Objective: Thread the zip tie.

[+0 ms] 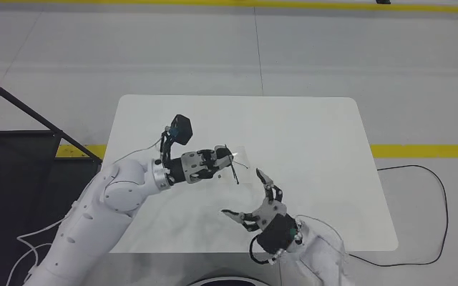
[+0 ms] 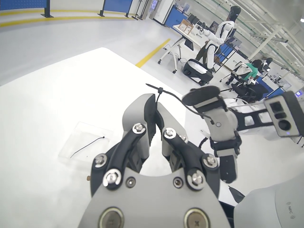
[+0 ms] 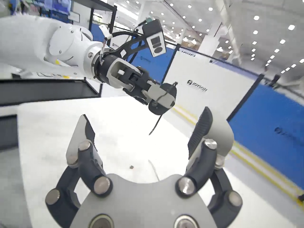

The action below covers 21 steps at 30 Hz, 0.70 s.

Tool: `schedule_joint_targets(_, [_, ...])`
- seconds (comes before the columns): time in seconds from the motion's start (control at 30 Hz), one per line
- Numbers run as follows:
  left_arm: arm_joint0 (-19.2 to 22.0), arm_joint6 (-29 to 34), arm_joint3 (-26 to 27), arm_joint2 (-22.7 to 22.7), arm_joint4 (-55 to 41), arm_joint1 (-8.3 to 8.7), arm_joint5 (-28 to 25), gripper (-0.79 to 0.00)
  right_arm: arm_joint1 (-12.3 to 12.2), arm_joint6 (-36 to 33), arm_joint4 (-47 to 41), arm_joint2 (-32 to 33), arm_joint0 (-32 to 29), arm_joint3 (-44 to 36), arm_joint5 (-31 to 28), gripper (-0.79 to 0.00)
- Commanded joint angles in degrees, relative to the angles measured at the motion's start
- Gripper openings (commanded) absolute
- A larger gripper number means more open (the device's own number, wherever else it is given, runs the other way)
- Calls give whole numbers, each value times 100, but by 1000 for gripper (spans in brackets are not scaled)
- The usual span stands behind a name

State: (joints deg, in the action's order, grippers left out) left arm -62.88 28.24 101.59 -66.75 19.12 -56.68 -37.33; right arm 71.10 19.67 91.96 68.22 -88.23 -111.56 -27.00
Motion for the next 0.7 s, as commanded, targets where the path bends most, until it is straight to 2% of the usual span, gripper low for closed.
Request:
schedule_joint_targets(0.0, [-39, -87, 3, -25, 63, 0, -79, -785, -5, -526, -990, 82, 159, 233, -594, 0])
schedule_joint_targets(0.07, [-71, -191, 14, -53, 138, -4, -118, -785, -9, -1227, -1764, 123, 373, 362, -1013, 0])
schedule_joint_targets(0.47, [-185, -470, 62, -86, 354, -32, -199, -785, -7, -1283, -1773, 97, 377, 363, -976, 0])
schedule_joint_targets(0.63, [-213, -457, 46, -95, 409, -36, -272, -785, 26, -2146, -3183, -62, 768, 726, -1223, 0])
schedule_joint_targets(0.67, [-224, -454, 34, -103, 402, -35, -292, -785, 30, -2357, -3541, -84, 877, 827, -1286, -37])
